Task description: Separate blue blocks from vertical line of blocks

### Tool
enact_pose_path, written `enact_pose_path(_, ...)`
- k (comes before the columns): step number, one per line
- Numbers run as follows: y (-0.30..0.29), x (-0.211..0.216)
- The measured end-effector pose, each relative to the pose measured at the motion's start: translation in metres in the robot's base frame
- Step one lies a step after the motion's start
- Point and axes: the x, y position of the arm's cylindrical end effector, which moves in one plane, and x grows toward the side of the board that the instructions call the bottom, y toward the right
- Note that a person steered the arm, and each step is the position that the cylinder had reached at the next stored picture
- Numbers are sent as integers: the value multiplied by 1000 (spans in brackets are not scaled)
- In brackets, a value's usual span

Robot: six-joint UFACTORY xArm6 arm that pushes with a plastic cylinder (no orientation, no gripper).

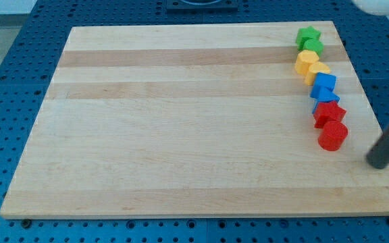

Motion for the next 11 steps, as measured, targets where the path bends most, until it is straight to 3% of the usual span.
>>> enact_pose_path(1,56,-6)
enact_pose_path(2,56,-13)
enact_pose_path(4,53,-107)
enact_pose_path(8,-115,-119)
enact_pose_path(9,-116,-119)
enact_pose_path(11,-1,-121)
